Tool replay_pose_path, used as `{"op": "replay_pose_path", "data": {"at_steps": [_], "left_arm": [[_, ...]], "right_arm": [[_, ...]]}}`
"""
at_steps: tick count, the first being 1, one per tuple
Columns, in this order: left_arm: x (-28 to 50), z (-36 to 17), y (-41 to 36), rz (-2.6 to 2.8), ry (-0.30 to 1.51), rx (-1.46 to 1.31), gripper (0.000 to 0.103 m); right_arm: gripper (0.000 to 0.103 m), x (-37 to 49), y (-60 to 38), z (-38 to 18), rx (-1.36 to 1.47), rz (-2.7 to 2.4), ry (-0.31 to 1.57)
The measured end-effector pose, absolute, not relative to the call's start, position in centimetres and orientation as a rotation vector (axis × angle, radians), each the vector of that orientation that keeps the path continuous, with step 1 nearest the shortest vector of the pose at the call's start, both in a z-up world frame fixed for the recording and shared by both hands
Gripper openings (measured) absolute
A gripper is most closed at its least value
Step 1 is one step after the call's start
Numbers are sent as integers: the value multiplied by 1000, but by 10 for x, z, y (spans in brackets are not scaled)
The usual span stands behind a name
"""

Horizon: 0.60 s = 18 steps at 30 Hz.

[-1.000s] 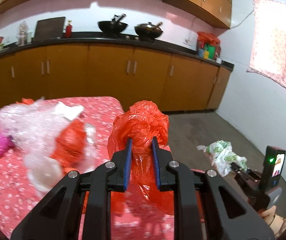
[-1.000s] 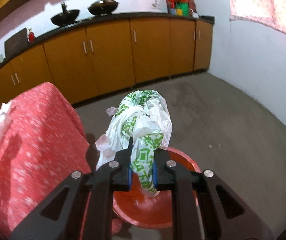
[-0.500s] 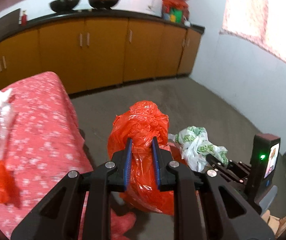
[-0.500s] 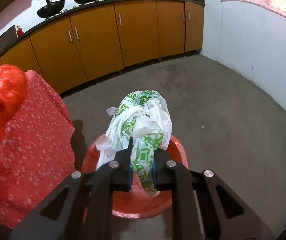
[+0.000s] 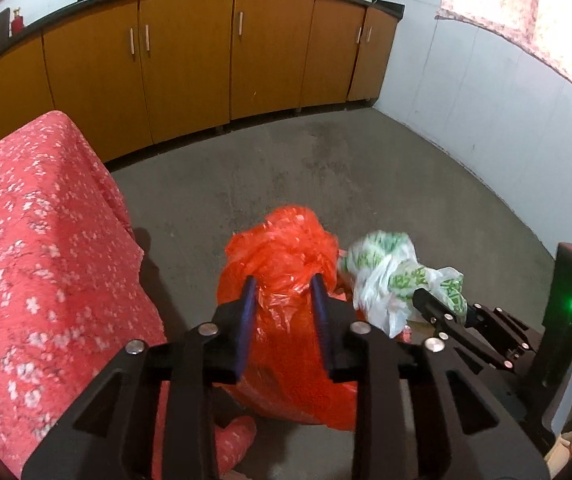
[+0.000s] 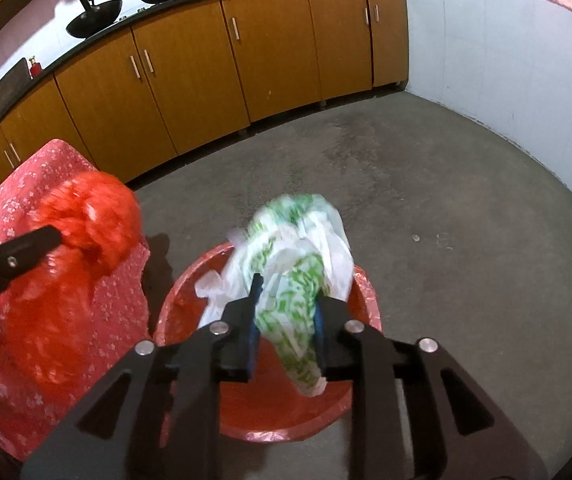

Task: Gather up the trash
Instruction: 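Open both grippers to drop the bags into the orange basket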

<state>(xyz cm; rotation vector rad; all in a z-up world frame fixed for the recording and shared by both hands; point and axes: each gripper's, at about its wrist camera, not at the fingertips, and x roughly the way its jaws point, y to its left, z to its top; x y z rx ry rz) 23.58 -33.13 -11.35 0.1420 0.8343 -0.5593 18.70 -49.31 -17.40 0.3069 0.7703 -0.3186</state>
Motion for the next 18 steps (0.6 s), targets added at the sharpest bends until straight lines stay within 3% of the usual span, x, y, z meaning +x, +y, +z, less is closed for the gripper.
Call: {"op": "replay_pose_path", "data": {"at_steps": [18], "left_arm": [[237,-93,-282,-494,816,4,31]], "right_arm": [[35,180,-489,-156,285,-319,736]]}}
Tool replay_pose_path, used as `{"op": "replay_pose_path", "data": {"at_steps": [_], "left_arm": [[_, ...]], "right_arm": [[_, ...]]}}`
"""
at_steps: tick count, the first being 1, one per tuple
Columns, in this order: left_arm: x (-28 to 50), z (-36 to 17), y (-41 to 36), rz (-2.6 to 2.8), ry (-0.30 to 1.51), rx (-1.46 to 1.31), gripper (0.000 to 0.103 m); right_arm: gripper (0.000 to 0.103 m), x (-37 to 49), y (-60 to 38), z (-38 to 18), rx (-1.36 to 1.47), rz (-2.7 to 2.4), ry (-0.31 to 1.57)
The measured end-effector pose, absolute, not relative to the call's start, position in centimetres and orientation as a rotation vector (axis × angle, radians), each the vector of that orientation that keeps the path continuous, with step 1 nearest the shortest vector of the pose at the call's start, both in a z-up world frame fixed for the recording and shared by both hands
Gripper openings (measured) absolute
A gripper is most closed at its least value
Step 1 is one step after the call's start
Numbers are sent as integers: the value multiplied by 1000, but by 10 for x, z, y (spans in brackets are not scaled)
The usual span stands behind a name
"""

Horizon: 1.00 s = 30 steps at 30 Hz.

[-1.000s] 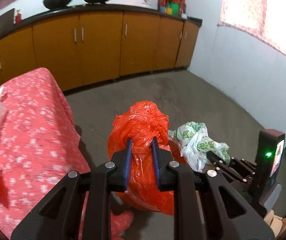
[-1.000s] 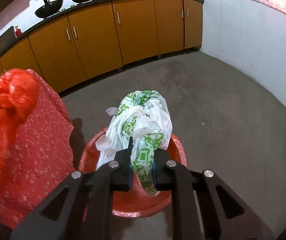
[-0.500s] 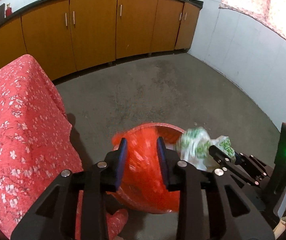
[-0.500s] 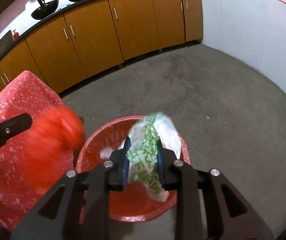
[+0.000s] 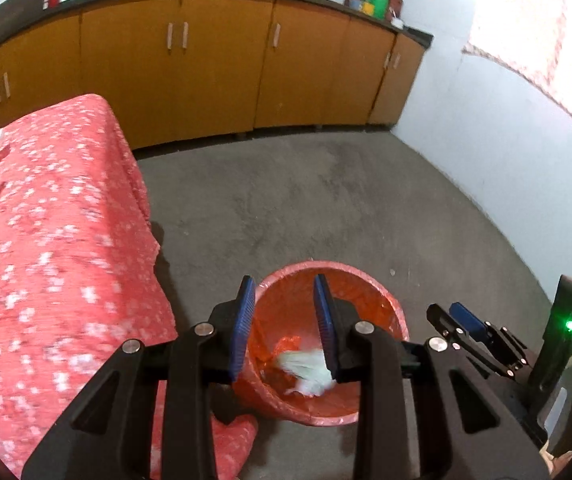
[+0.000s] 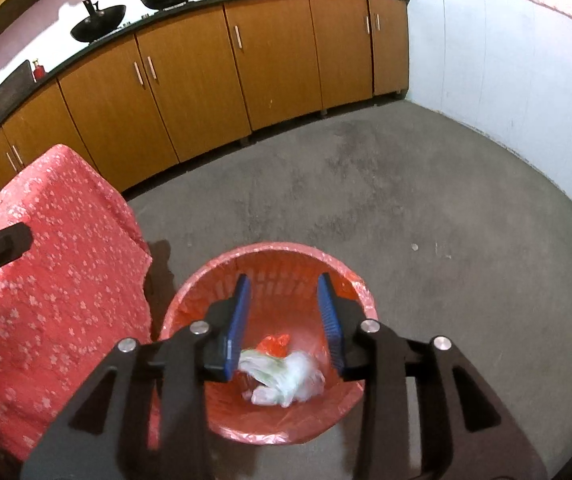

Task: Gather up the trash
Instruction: 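Open both grippers to drop the bags into the orange basket, then move both grippers back over the table toward the remaining bags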

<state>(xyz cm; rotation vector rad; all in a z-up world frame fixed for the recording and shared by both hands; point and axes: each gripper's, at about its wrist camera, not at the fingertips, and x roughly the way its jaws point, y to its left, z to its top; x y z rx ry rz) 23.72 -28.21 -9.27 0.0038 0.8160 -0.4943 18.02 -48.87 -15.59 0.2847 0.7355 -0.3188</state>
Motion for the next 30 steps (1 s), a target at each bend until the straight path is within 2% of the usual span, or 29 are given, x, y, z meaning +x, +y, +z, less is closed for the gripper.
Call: {"op": "replay_pose_path", "data": {"at_steps": [12,18,21,30], "left_arm": [[201,-38,-201,-420,661,-45,34],[182,-9,-130,-314,571,-71,35],[168,3,-85,-219,504,-74,41],[153,1,5,-2,460,-82,42]], "right_arm": [[35,190,-424,-94,219,-185,663],[35,201,-353,-51,180,-15,601],[35,203,-307,-32,168,106,575],[35,205,-185,-23,68,330,590]]}}
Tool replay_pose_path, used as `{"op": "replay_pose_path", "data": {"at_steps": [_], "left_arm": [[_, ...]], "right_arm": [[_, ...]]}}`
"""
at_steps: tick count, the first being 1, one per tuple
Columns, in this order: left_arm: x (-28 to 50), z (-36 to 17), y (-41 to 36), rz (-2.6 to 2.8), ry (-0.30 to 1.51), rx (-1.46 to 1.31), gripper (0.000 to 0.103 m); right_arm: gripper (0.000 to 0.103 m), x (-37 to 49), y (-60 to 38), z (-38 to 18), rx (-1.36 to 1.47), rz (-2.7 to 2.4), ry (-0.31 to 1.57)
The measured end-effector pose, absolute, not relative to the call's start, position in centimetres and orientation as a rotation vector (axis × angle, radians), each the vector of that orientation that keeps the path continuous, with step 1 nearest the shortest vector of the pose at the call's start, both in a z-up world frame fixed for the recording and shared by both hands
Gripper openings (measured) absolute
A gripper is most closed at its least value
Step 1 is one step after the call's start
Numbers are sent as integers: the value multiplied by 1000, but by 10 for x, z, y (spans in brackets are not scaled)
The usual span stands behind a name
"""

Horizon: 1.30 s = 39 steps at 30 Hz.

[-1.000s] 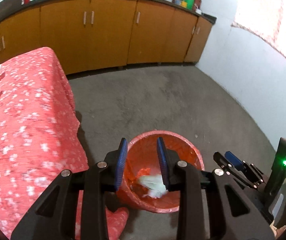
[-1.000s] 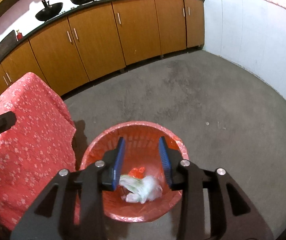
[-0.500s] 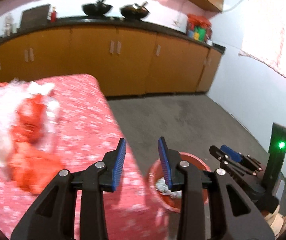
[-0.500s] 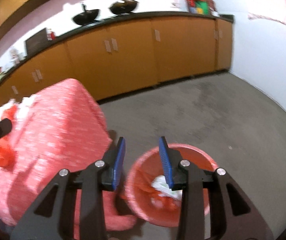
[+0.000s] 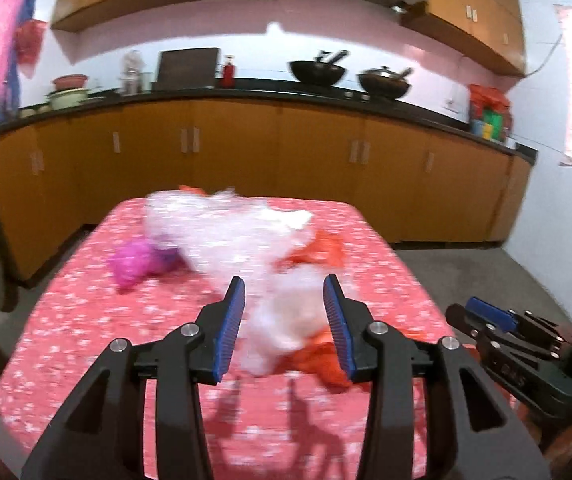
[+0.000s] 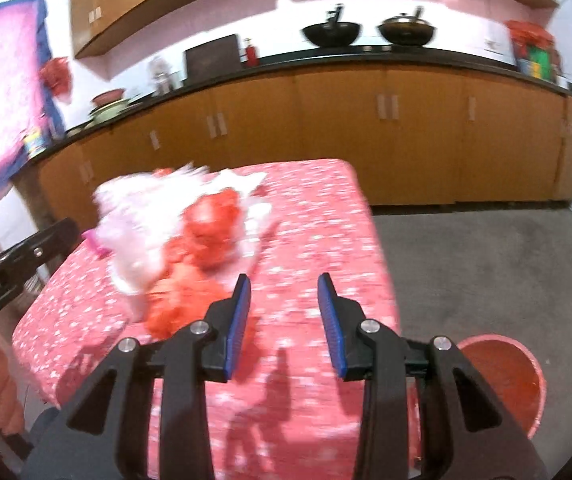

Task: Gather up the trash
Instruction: 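Move both grippers back over the table toward the remaining bags, then grasp the orange bag with the right gripper while the left gripper grasps a clear bag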

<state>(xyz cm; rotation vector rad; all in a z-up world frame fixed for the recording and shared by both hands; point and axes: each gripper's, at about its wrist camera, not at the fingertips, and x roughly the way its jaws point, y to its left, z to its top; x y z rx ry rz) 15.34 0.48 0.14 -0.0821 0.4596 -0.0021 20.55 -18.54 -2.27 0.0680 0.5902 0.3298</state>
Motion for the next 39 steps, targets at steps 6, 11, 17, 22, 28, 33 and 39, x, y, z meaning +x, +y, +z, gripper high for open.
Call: {"op": "replay_pose_path", "data": {"at_steps": [6,11,17,22,28,33,39], "left_arm": [[142,-9,39,69,454,-128,44],[139,-16,50,78,463,-138,44],[138,-18,51,70,462,-138,45],[143,-18,46,56,474,-141,45],[147,-17,39,31,479,-143,48],[147,-17,29,12,477,-132,50],[148,-21,22,3,497,-119,50]], "right_arm": [[49,200,-150,-25,44,387,584],[55,208,-125,-37,-37,390,617],[21,217,-119,-50,-66,384,670],[2,217,-121,-49,-67,381,671],[2,213,-140,-37,-35,332,635],[2,218,-154,-34,-19,282,634],[12,216,-149,-43,-62,302,654]]}}
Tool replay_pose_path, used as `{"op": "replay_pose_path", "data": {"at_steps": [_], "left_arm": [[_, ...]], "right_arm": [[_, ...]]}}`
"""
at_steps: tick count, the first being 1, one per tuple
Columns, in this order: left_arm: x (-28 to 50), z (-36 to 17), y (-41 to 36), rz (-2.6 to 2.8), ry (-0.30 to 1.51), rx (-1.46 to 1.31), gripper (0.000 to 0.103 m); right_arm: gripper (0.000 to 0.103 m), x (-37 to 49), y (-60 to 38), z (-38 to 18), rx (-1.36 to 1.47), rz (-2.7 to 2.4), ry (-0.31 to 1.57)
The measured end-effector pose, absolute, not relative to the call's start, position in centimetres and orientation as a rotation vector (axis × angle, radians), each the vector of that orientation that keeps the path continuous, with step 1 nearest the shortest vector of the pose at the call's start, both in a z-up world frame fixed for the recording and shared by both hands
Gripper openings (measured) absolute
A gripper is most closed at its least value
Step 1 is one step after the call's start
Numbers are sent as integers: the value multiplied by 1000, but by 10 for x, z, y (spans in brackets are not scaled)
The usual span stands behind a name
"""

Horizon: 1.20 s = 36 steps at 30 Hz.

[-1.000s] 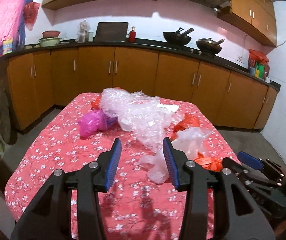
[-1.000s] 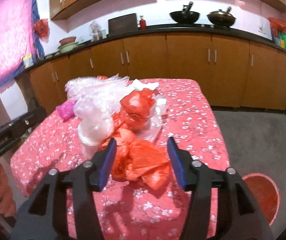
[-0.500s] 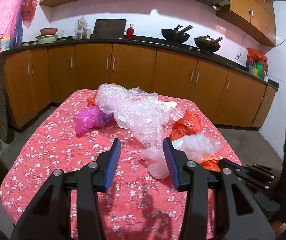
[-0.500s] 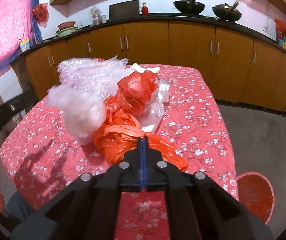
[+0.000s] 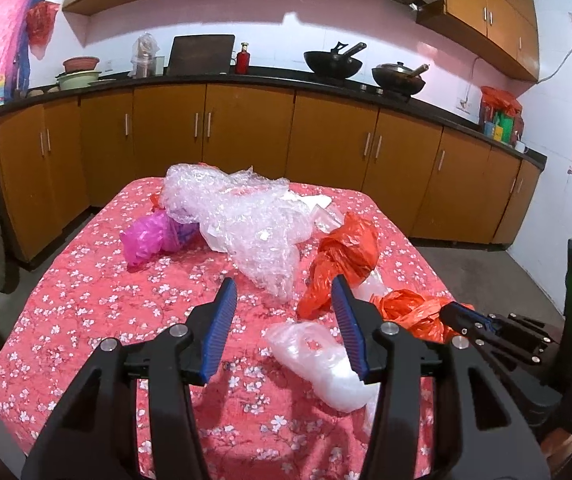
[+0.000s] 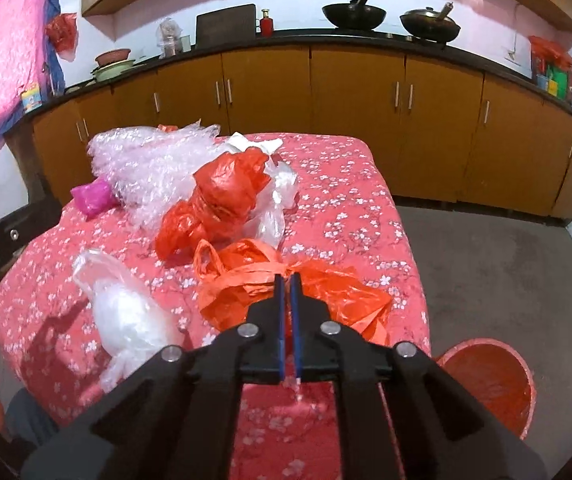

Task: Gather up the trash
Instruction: 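Grasp the orange bag with the right gripper while the left gripper grasps a clear bag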

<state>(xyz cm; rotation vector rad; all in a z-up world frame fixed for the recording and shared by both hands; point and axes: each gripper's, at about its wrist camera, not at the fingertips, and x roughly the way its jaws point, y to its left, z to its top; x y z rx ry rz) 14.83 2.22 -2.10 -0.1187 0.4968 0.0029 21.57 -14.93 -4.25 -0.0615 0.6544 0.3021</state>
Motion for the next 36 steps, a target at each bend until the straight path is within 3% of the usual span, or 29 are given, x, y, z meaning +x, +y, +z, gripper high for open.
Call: {"op": "replay_pose_path", "data": {"at_steps": [1,19,21,23,24,36], "left_arm": [[149,-22,22,3,501,-118,50],[148,-30,27,-18,532,-95,51],[149,-31,25,-27,536,-80,52],[150,-33,23,-36,540,-68,53],[151,-34,22,-42,543,-62,53],[175,-51,7,-92,639,-44,53]], "right_arm": [[20,216,-149,-43,-63,306,658],[35,219,-153,-48,-67,320,691],[32,221,-151,-51,-91,318,702],[13,224,-148,-57,-107,328,734],[10,225,-148,-60,-111,328,745],[7,216,-153,-46,-104,271,673]]}}
